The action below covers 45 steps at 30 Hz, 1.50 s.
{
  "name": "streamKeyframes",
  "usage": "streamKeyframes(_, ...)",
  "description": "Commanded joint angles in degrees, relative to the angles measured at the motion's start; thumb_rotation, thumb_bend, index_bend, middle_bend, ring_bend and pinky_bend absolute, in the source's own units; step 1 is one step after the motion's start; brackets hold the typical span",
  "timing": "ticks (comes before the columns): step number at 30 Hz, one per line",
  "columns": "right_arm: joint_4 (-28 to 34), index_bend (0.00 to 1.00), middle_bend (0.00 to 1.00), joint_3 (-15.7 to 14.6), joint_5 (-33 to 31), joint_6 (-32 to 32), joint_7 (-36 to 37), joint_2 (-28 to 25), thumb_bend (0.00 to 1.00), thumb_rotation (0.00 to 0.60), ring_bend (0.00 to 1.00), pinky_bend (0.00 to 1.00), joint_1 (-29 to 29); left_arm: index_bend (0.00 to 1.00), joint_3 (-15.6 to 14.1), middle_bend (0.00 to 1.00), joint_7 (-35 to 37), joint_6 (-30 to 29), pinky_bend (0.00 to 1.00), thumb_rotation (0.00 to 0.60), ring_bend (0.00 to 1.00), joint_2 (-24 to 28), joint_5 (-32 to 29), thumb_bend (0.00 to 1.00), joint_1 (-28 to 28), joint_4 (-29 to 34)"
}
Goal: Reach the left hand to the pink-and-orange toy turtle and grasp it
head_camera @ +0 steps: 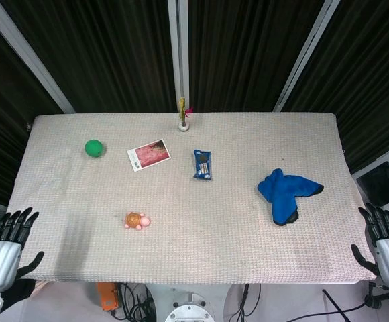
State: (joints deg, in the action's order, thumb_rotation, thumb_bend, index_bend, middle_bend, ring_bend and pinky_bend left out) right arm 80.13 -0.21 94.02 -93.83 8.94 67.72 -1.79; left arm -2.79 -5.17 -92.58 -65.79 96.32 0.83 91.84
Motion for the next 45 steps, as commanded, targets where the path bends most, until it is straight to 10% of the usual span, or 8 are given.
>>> streamKeyframes(1, -0.1, 0.0, 0.0, 0.0, 0.0, -0.1, 0.1, 0.0, 0.26, 0.6, 0.0, 0.0, -0.1, 0.01, 0.0, 0.0, -0.1, -0.1, 0.0, 0.6, 0.0, 0.0, 0.1, 0.25, 0.1, 0.1)
streamKeyframes(19, -1.1, 0.0, 0.0, 0.4, 0.2, -1.1, 1.5, 0.1, 0.26, 0.6, 0.0, 0.0, -0.1, 0.04, 2.5, 0.11, -3.9, 9.8, 0.0, 0.6, 0.0, -2.4, 1.7, 0.25, -8.0, 5.9)
streamKeyframes(34, -4.1, 0.0, 0.0, 1.1, -1.4, -1.6, 5.0, 0.2, 0.26, 0.6, 0.0, 0.0, -0.6, 0.1, 8.6, 0.12, -11.7, 30.3, 0.0, 0.6, 0.0, -21.0, -13.0, 0.29, -22.0, 0.7)
streamKeyframes(45, -6.2, 0.0, 0.0, 1.2, -2.2, -0.6, 6.9, 1.0, 0.26, 0.6, 0.0, 0.0, -0.4, 0.2, 7.5, 0.22, -12.2, 29.9, 0.0, 0.6, 0.0, -25.4, -15.7, 0.33, -22.9, -4.8)
